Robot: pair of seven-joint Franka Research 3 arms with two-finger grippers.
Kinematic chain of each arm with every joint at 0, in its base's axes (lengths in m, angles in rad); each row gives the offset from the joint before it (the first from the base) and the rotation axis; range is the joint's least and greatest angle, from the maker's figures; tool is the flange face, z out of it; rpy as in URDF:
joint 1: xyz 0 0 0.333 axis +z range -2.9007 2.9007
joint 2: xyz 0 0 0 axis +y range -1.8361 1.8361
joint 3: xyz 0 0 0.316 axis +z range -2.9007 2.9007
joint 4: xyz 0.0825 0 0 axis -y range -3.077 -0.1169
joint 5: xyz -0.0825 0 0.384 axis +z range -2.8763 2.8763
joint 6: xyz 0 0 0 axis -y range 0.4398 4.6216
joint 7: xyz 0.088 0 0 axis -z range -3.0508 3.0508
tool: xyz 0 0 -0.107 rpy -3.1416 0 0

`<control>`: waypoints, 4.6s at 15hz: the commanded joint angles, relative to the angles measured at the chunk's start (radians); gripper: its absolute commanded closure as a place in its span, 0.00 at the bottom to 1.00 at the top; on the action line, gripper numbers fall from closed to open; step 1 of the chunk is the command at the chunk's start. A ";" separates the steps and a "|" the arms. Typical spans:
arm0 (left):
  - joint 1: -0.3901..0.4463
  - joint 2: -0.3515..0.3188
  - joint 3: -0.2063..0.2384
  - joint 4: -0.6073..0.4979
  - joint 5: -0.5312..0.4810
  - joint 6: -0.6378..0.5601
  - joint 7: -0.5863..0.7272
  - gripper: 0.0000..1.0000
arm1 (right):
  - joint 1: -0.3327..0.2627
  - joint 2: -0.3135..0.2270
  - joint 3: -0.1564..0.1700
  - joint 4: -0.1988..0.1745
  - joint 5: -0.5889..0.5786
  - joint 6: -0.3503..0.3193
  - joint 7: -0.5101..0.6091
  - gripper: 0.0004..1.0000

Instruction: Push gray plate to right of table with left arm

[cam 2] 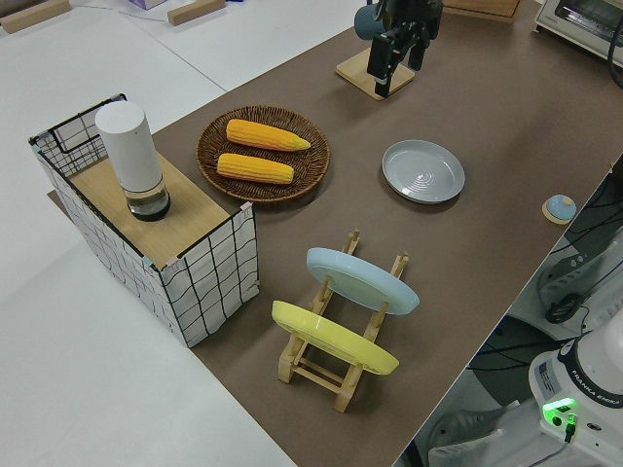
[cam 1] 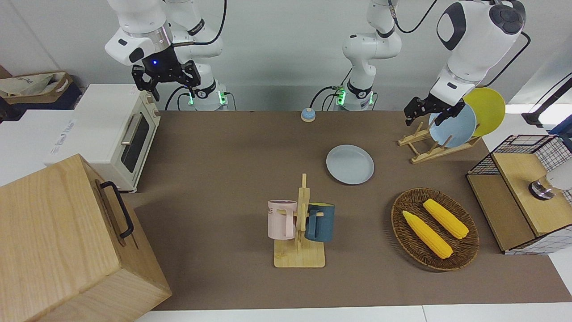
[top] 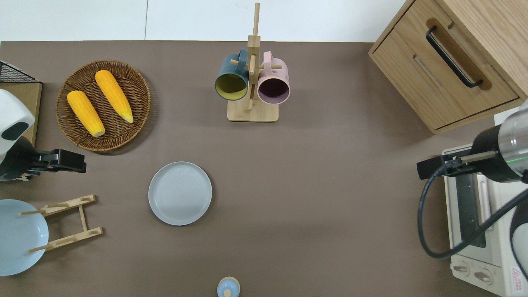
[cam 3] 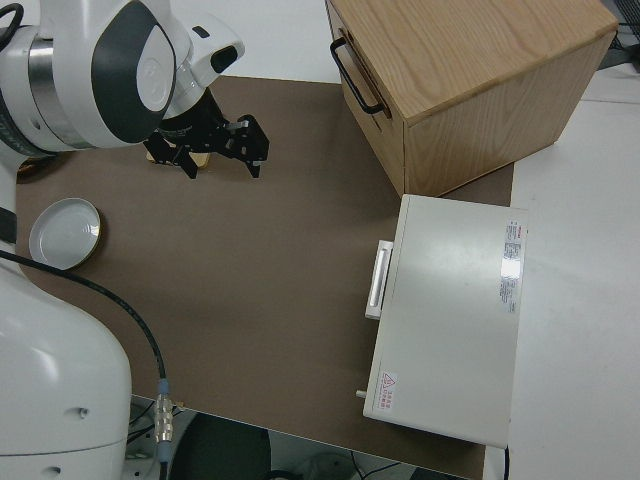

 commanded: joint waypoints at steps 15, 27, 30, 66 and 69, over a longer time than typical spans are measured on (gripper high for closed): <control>-0.003 -0.002 0.001 -0.014 -0.002 -0.011 -0.071 0.00 | -0.020 -0.003 0.013 0.008 0.010 -0.014 0.002 0.02; -0.003 0.009 0.002 -0.069 -0.008 -0.008 -0.138 0.00 | -0.020 -0.003 0.015 0.008 0.010 -0.014 0.002 0.02; -0.008 -0.002 -0.002 -0.109 -0.011 0.017 -0.175 0.00 | -0.020 -0.003 0.013 0.008 0.010 -0.014 0.002 0.02; -0.080 -0.075 -0.025 -0.744 -0.121 0.773 -0.198 0.00 | -0.020 -0.003 0.013 0.008 0.010 -0.014 0.002 0.02; -0.101 -0.064 -0.025 -0.792 -0.121 0.845 -0.200 0.00 | -0.020 -0.003 0.015 0.008 0.010 -0.014 0.002 0.02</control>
